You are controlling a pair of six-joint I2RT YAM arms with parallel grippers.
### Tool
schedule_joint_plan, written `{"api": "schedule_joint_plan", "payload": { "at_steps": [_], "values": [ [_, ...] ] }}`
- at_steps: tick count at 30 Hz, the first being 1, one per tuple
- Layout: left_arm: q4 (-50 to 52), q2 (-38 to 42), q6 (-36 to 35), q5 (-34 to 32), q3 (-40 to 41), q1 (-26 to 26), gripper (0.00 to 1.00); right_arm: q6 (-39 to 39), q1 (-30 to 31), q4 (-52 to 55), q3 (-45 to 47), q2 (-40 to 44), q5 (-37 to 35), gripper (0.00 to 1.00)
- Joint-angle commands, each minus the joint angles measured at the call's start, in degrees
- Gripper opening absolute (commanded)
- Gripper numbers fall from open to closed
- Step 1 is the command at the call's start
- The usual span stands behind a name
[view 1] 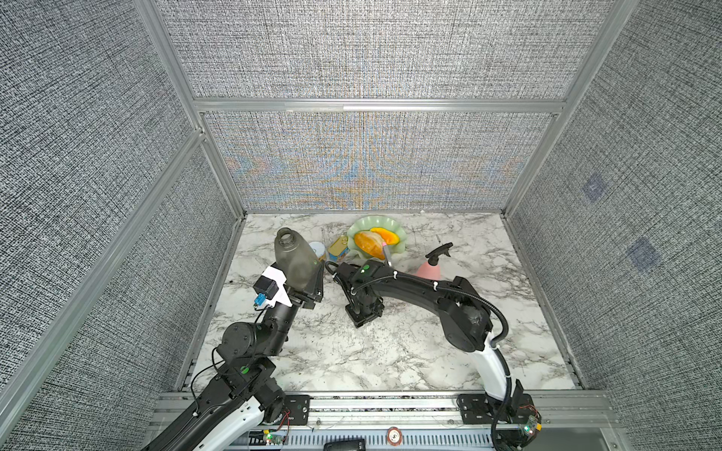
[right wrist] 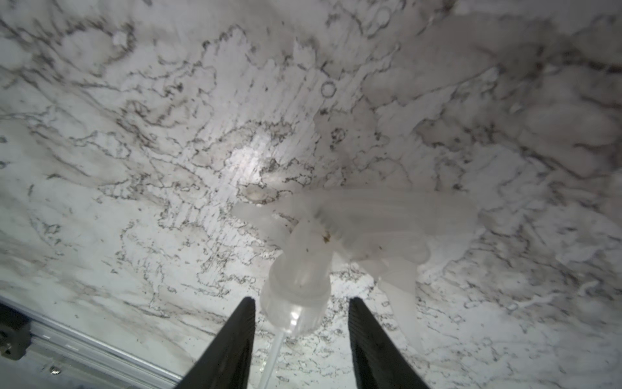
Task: Attach spray nozzles to spray bottles
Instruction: Pick up the spray nozzle from the center of the board.
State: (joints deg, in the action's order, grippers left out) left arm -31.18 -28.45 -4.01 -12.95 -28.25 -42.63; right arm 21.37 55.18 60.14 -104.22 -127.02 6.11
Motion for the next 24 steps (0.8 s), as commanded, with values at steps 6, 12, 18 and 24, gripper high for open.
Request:
{"api": "schedule_joint_plan", "payload": {
  "at_steps": [6, 12, 18, 24],
  "values": [
    [-0.26, -0.03, 0.35, 1.04, -0.4, 0.0, 0.65, 2.06, -0.55, -2.53, 0.4, -1.74, 2.07, 0.41],
    [-0.11, 0.01, 0.17, 1.0, -0.36, 0.01, 0.65, 2.78, -0.78, -4.08, 0.74, -3.0, 2.4, 0.43],
    [-0.2, -0.03, -0.19, 0.69, -0.3, 0.0, 0.65, 4.2, -0.35, -6.95, 3.54, 1.68, 1.28, 0.28],
    [-0.75, -1.47, -1.14, 0.77, -0.13, 0.01, 0.65, 5.44, 0.92, -12.05, 7.69, 12.48, 3.64, 0.27]
  ]
}}
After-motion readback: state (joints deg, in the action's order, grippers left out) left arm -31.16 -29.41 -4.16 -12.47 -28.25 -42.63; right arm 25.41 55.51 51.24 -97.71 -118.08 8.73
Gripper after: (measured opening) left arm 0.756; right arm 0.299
